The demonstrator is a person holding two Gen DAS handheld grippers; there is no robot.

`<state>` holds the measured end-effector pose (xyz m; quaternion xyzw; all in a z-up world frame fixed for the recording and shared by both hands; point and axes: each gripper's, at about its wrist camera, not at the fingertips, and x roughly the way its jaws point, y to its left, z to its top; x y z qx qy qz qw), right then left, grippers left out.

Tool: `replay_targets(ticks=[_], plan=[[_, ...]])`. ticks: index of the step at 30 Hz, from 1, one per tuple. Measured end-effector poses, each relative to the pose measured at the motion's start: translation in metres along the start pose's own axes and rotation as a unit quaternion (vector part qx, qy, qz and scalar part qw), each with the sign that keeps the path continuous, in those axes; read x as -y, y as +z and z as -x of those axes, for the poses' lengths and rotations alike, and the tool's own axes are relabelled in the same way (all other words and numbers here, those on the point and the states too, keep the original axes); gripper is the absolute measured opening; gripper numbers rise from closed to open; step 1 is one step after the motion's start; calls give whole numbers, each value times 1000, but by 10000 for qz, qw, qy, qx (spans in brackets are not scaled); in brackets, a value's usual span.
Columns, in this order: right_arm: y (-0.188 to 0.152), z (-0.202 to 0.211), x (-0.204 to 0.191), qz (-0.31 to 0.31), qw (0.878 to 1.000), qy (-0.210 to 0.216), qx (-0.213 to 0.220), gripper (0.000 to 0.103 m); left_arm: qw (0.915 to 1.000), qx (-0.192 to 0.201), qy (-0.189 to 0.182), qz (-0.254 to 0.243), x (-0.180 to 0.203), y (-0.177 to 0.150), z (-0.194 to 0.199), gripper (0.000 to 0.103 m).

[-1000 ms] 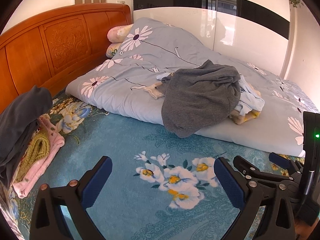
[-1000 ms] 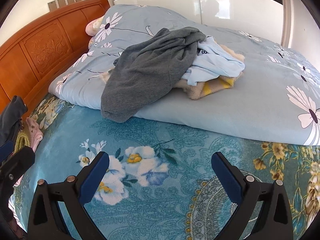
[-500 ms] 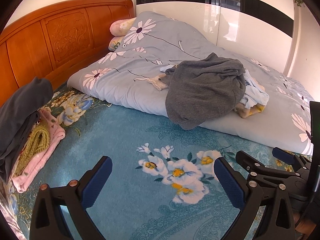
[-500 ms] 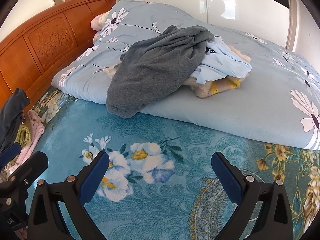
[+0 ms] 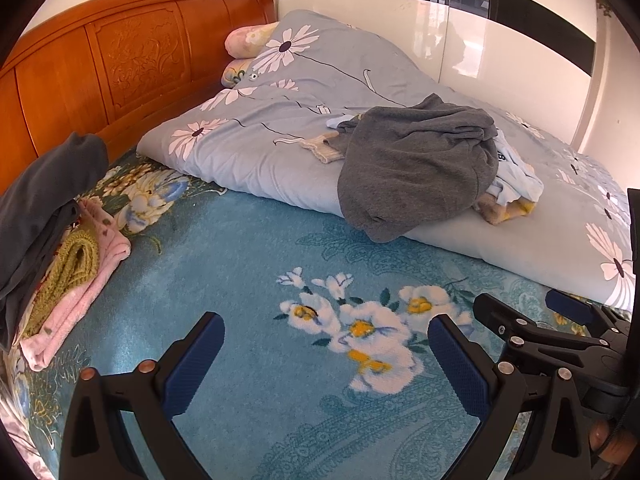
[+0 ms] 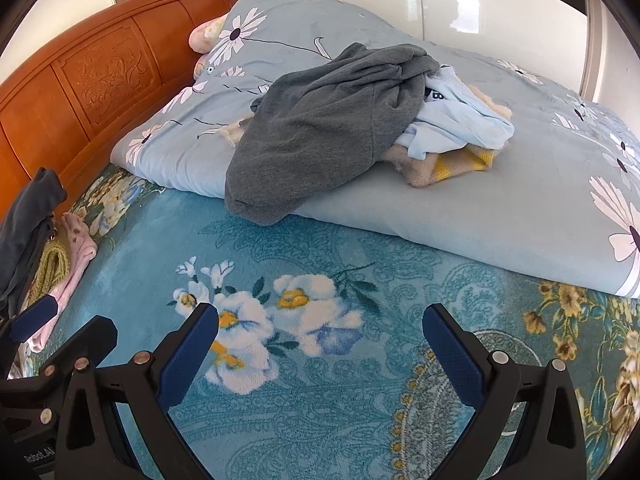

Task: Fold clothes
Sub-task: 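Move both grippers toward the grey sweatshirt on the bed, then grasp the grey sweatshirt hem with the right gripper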

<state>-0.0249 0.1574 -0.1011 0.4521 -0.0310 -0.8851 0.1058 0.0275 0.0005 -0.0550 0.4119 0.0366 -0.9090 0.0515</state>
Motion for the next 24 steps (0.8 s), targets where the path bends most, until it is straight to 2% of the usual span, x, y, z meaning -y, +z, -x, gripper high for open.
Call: replay_targets(ticks=[3,9,13,16,18,20,22,24], plan=[[-1,-1,-4,134,9999,-62,-26,102,10000,-29,-7,90,-8,-4,0,103],[11,-22,-10,302,9993,-69,-232,102,9959,-135,-417,790,-56,-37,10,103],[42,-49,-42,1124,9929,-168,-361,102,9929,-212,-334,1122,-86,-61,12,103],[64,-72,-75,1693,9846,-244,-350,102,9912,-273,-411,1225,-104,-74,15,103],[74,-89,-99,2155,9750,-411,-361,102,9923,-313,-294,1158,-113,-82,18,103],[73,-108,-122,2760,9572,-806,-328,102,9932,-425,-44,1086,-120,-90,21,103],[69,-123,-141,3280,9370,-1182,-232,102,9908,-454,-34,1277,-131,-91,22,103],[65,-136,-153,3661,9208,-1334,-191,101,9879,-471,-84,1476,-142,-92,22,103]])
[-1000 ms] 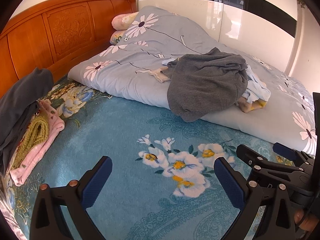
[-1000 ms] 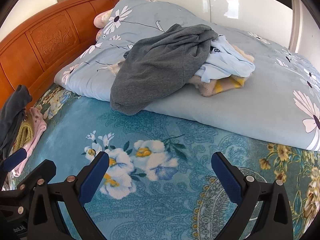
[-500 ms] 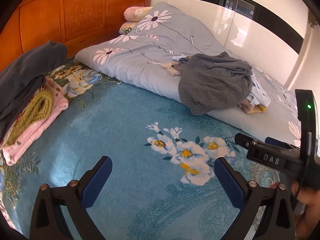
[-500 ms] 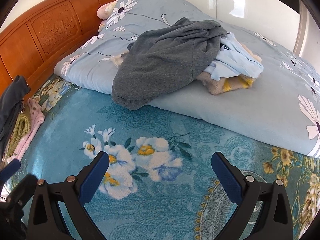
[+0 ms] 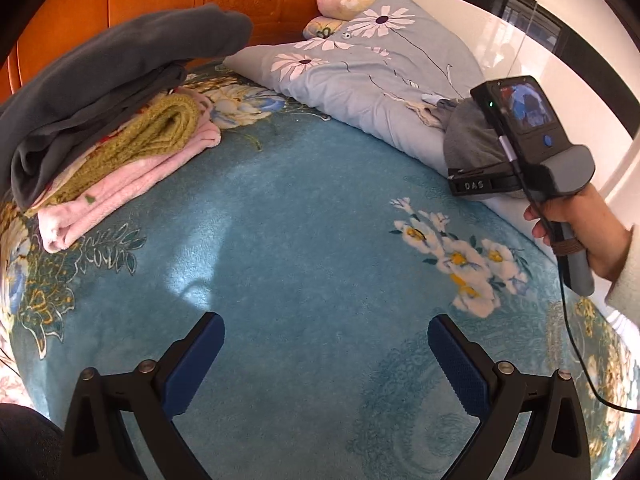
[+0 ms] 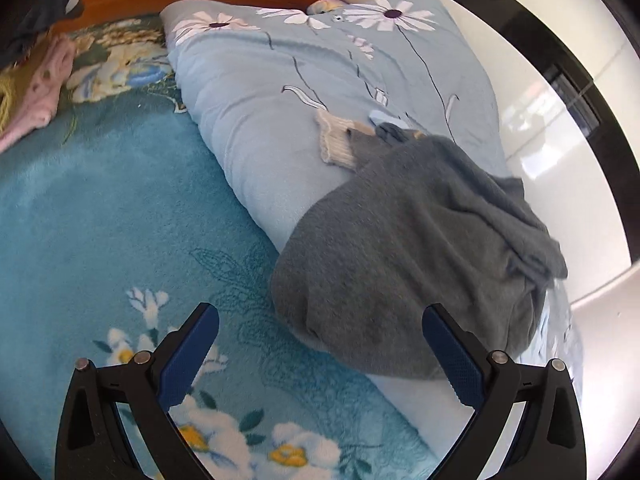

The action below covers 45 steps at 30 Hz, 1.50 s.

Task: Fold clothes
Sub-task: 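Grasp the grey sweatshirt hem with the right gripper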

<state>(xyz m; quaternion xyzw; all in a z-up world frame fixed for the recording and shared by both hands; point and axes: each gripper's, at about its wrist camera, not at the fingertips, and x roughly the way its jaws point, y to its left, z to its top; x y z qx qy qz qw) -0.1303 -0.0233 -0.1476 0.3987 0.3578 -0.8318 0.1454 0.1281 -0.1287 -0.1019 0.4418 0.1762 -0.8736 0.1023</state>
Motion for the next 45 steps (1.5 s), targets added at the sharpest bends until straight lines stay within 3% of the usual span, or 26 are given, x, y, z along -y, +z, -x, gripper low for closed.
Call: replay_targets(ticks=[4,11,14,23,25,31,35,39,45], plan=[[3,-29,-11,569,9953,-681,-392,90,9996,-2,253,145,-9,-1,-1,103],[-8,-53,8,273,9948,-659,-723,90,9980,-225,135,581,-27,0,-13,103],[-5,-48,18,165,9969,-424,-648,90,9972,-305,56,685,-30,-1,-17,103],[11,-19,91,-1242,9912,288,-349,43,9934,-455,-140,1046,-44,-3,-27,103],[12,-4,106,-1545,9869,438,-174,17,9922,-461,-160,1150,-48,-3,-28,103],[-6,58,132,-2577,9543,1406,560,14,9895,-459,-342,1328,-55,-4,-27,103],[-23,101,151,-3324,9084,2267,1137,14,9900,-377,-449,1279,-54,-3,-21,103],[-55,141,158,-3688,8749,2799,1423,13,9896,-277,-569,1291,-56,-3,-11,103],[-75,186,118,-3408,8584,3492,1583,12,9858,-54,-717,1516,-68,-5,8,103]])
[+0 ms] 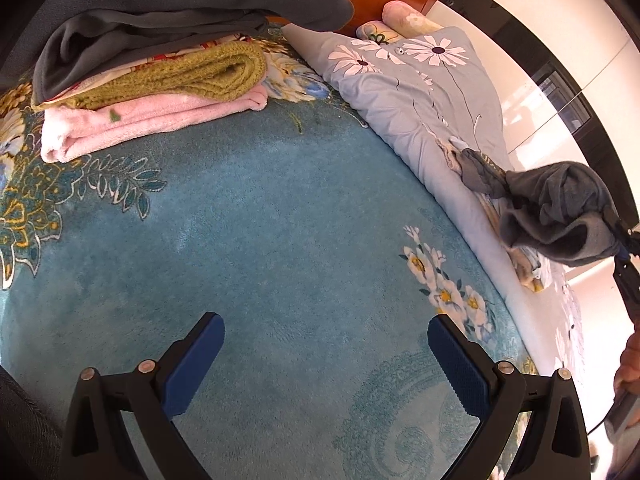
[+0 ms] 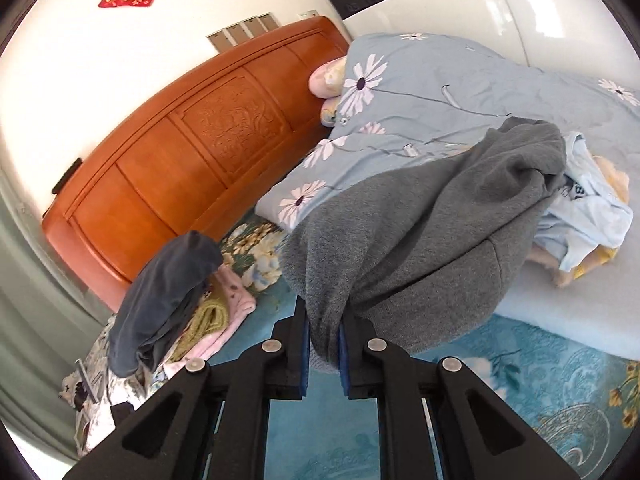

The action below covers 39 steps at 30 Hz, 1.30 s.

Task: Fold clothes

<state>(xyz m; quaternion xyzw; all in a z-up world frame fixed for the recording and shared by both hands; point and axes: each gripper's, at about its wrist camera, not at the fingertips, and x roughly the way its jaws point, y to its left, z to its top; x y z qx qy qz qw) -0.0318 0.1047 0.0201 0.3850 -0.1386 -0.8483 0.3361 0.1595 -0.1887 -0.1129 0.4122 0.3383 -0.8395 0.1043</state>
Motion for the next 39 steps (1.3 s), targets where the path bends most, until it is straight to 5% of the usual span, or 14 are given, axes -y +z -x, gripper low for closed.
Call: replay_targets(ticks=[4,6,9,12,21,23,25,26,32,39], plan=[[-30,-1,-45,55,9967,789,-187,12,9996,175,-71,204,-9,2,13,103],[-42,-6,-67,-5,9890,1453,-262,1,9991,237,-57,340,-16,3,19,103],[-56,-26,-111,709,9909,1013,-535,1,9980,312,-29,541,-26,3,26,103],[-69,-45,-114,752,9910,667,-887,1,9972,316,-27,672,-34,3,29,103],[-73,-56,-53,451,9891,-604,-1268,3,9984,57,-133,549,-28,0,17,103],[-77,-57,-36,241,9878,-814,-1306,18,9983,-52,-148,570,-28,-1,12,103],[-80,-55,-13,-260,9885,-818,-1243,49,9978,-140,-144,636,-29,-2,9,103],[-81,-54,0,-548,9878,-831,-1194,53,9975,-175,-145,674,-30,-2,7,103],[-80,-56,79,-2242,9631,-1244,-823,56,9966,-331,-101,746,-30,-4,-3,103],[-63,-87,125,-3143,9380,-1341,-582,56,9969,-497,41,613,-25,-5,-14,103]])
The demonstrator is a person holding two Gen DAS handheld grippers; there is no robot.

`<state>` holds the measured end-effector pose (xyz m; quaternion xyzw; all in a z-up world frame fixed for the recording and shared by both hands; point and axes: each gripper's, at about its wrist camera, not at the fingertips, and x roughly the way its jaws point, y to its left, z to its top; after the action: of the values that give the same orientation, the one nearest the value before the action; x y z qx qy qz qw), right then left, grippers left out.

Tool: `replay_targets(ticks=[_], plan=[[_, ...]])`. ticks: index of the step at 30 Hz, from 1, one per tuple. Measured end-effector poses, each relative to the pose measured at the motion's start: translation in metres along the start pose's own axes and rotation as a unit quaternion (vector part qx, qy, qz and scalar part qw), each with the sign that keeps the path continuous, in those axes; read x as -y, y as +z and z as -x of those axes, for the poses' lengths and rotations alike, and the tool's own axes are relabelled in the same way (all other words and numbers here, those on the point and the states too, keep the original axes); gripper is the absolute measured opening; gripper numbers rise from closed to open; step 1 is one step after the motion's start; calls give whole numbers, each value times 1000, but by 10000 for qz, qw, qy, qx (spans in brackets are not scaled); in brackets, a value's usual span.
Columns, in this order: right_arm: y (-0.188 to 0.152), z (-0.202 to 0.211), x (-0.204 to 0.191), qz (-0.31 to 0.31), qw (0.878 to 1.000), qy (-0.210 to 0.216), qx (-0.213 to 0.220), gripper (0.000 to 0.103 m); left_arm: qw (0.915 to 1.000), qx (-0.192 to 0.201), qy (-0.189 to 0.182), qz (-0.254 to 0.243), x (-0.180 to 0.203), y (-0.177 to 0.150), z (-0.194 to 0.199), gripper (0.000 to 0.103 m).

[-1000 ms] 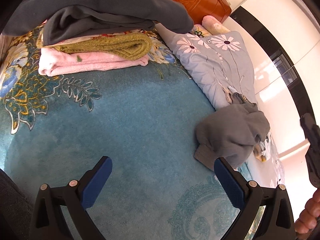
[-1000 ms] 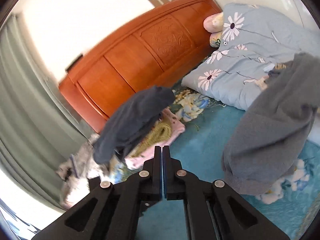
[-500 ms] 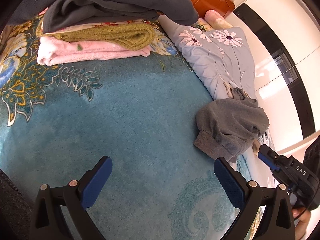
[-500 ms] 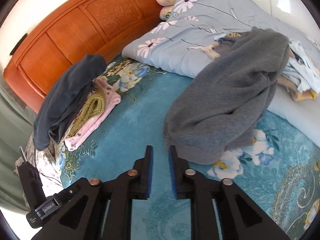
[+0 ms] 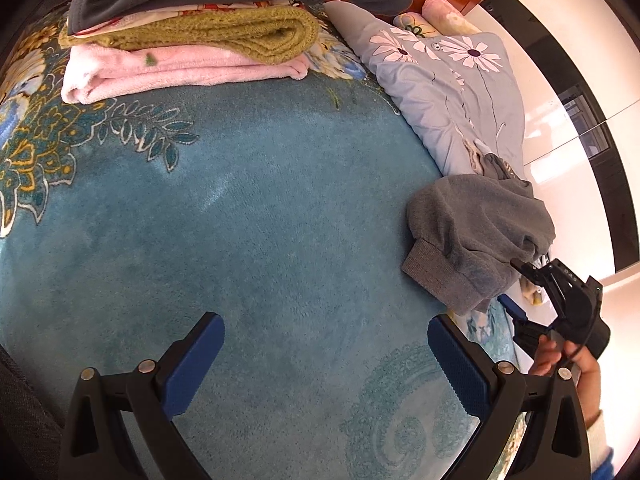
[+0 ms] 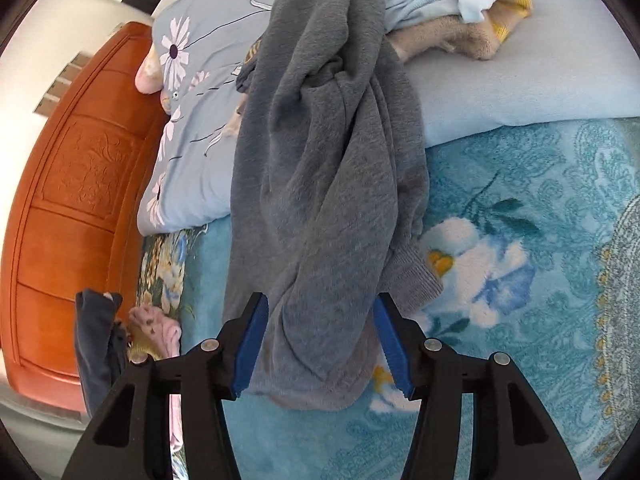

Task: Fold clothes

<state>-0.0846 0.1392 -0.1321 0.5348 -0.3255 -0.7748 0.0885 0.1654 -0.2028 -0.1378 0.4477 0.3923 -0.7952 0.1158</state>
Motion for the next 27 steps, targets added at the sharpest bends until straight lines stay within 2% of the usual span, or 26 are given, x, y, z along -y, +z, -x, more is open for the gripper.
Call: replay_targets(ticks=[2,4,5,6,7,8,13,15,18,21,25,27], plan=[[9,-12,5,-341,9994,0,-74,56,10000,-34,28,46,-2,0,-2,103],[13,-22,13,-782,9961,273,-290,53,9999,-60,52,97,-4,-1,-3,103],[15,-27,17,-996,9933,429,-402,47,9999,-66,50,114,-5,0,-3,103],[14,-31,18,-1160,9890,742,-543,28,9999,-71,53,125,-5,0,-4,103],[14,-34,20,-1296,9838,1037,-677,14,9999,-78,60,130,-5,0,-5,103],[13,-35,16,-1231,9821,1209,-760,11,9999,-94,63,131,-5,0,-5,103],[2,-24,1,-956,9665,2163,-997,8,9999,-142,8,91,-3,-2,-4,103],[-5,-14,-10,-669,9626,2408,-1042,7,9999,-120,-35,96,-3,-2,-1,103],[-14,1,-32,-92,9613,2531,-1086,7,9996,-119,-104,216,-7,-1,2,103],[-25,11,-56,246,9545,2744,-1141,7,9990,-73,-203,399,-14,-1,8,103],[-53,18,-93,884,9375,3042,-1443,3,9974,51,-323,644,-22,1,15,103],[-75,21,-116,1216,9166,3399,-1717,0,9963,76,-373,767,-26,2,17,103]])
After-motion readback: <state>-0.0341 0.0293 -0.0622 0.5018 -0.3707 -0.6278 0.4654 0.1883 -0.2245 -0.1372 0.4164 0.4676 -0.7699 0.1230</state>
